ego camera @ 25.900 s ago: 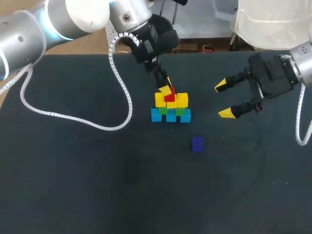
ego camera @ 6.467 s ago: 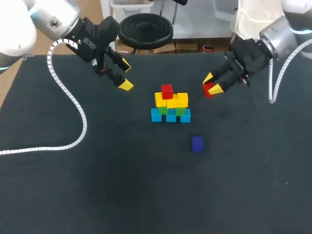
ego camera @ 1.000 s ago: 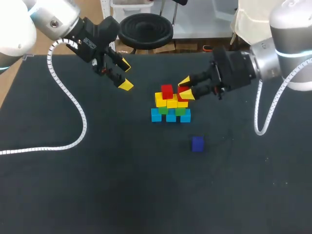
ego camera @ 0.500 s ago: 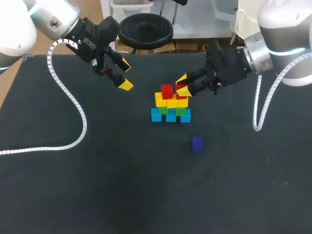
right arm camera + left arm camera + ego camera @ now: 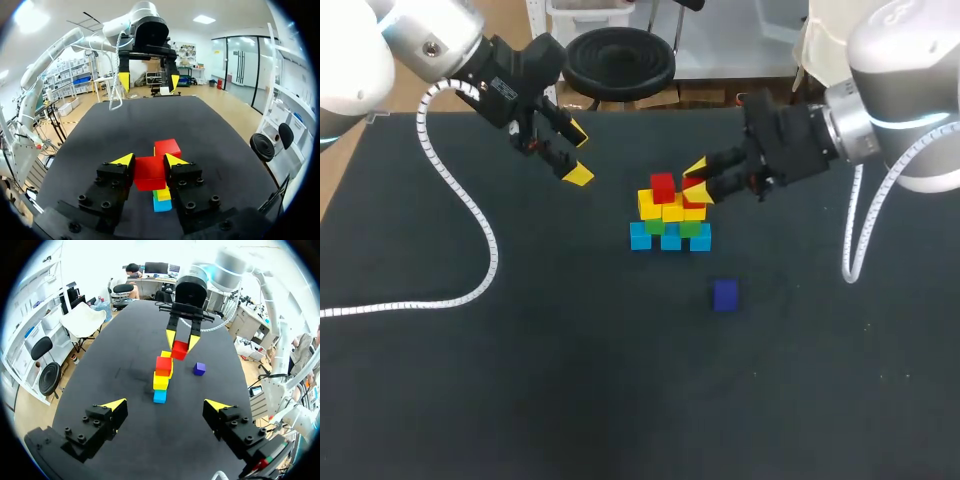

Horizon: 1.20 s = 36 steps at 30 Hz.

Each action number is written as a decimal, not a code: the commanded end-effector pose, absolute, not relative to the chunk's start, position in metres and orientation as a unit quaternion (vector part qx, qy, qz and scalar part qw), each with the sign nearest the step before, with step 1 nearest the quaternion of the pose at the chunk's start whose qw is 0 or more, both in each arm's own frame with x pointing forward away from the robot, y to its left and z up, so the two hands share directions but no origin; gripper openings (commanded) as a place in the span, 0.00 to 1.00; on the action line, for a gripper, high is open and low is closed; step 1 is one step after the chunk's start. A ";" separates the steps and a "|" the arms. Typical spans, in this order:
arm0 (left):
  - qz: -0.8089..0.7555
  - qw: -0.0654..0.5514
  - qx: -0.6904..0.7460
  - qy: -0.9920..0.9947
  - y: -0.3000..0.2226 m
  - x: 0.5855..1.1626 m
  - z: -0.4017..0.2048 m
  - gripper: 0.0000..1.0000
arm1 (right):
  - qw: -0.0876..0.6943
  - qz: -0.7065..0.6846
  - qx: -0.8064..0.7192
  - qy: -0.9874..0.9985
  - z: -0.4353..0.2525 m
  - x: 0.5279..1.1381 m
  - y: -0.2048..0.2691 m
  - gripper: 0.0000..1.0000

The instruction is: Place the blue cubes, place green cubes on the blue cubes, place the yellow cubes on the green cubes, then place the red cubes on the yellow cubes, and place purple cube on the red cubes.

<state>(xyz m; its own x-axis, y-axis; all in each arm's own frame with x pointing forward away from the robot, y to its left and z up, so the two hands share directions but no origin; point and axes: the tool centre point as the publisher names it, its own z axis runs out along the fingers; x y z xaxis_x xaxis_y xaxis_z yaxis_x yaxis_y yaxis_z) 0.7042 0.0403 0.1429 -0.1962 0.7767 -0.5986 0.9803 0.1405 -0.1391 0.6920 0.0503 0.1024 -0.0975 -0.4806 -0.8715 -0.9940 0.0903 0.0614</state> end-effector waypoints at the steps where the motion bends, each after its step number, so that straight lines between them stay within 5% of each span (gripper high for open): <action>1: -0.257 0.196 0.602 0.730 0.040 0.704 0.143 1.00 | 0.354 0.365 -0.571 0.645 0.103 0.697 0.047 0.00; 36: -0.257 0.196 0.602 0.730 0.040 0.704 0.143 1.00 | 0.343 0.384 -0.571 0.639 0.091 0.719 0.059 0.00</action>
